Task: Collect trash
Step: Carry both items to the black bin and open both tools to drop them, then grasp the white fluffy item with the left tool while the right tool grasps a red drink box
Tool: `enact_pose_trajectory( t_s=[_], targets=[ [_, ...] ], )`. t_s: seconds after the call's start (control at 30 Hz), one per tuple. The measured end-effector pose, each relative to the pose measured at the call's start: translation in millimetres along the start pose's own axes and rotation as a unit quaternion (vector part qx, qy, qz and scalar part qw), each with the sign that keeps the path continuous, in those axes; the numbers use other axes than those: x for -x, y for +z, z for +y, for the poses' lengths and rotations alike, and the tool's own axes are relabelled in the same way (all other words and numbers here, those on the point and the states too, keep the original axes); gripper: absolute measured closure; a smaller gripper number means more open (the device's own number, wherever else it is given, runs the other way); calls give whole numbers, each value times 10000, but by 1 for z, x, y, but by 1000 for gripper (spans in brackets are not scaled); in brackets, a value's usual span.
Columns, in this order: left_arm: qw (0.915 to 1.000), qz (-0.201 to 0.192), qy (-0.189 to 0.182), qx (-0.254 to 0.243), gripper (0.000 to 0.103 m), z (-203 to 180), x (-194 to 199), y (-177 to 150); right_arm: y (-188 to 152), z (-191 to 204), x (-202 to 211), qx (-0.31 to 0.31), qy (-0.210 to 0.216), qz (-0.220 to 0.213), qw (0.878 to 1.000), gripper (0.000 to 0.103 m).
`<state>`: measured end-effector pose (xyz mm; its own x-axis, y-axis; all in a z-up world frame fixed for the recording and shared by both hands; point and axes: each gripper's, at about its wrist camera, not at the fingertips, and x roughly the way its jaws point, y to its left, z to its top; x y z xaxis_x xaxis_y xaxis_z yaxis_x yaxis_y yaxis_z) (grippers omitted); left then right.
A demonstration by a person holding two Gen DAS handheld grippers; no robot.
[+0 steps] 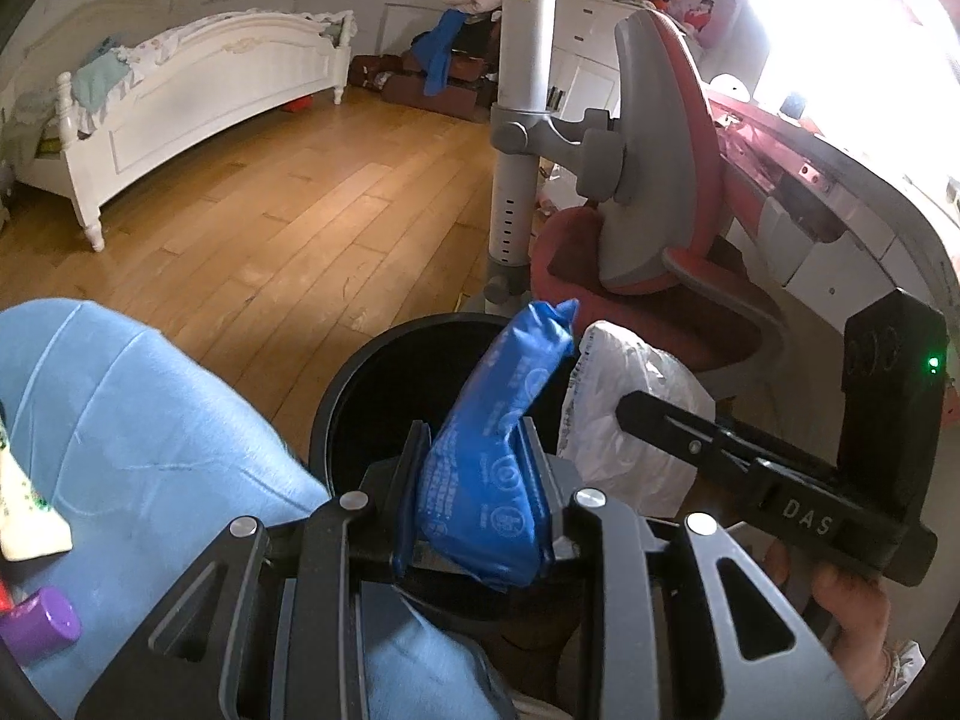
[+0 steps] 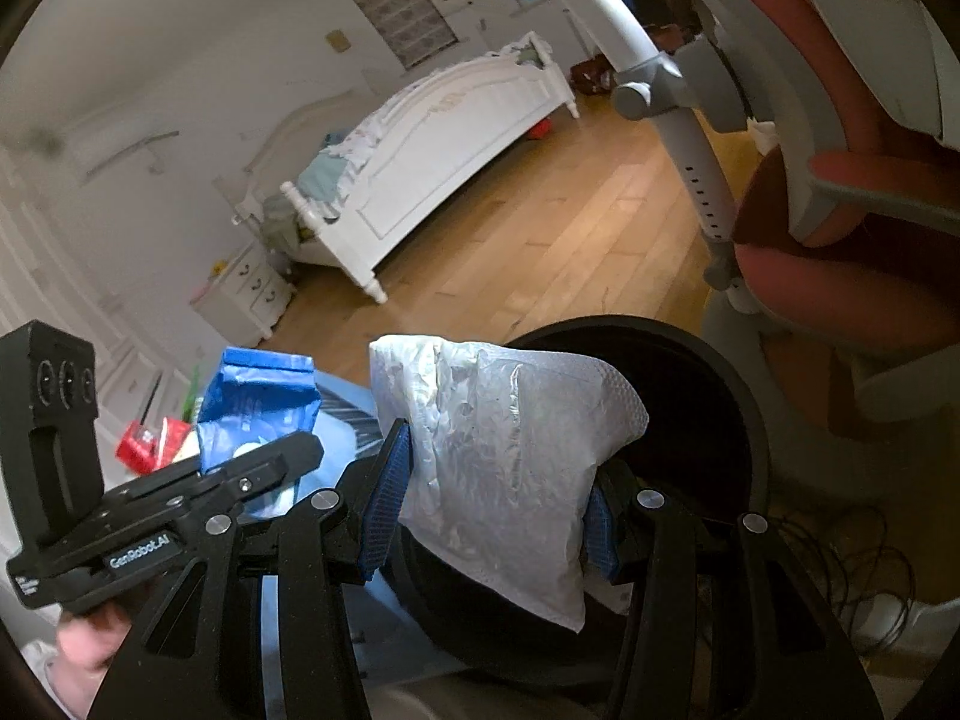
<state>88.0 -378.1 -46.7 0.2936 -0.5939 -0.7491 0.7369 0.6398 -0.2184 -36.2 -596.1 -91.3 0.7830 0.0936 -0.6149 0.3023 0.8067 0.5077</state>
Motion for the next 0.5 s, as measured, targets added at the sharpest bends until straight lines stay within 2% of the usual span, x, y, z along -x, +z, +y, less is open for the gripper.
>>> enact_pose_trajectory(
  t_s=[0.03,0.07,0.1,0.13,0.17,0.37,0.5],
  targets=[
    [10000,12,-7,-33,66,-1,-1,0,0,-2,-1,-39,-39,4,10000,45],
    [10000,-8,24,-74,48,-3,-1,0,1,-4,-1,-76,-89,-12,9999,41],
    [9999,-67,74,-104,27,-4,0,0,2,-6,0,-104,-146,-43,9998,29],
    [9997,-166,132,-126,20,-6,2,0,2,-7,2,-128,-201,-95,9997,22],
    [9993,-300,178,-149,15,-7,6,-1,2,-8,3,-135,-221,-134,9996,21],
    [9991,-388,150,-58,15,-3,20,-3,2,-5,4,-139,-287,-93,9994,21],
    [9983,-531,232,97,15,11,41,-11,-2,11,1,8,-224,-11,9997,20]
  ],
)
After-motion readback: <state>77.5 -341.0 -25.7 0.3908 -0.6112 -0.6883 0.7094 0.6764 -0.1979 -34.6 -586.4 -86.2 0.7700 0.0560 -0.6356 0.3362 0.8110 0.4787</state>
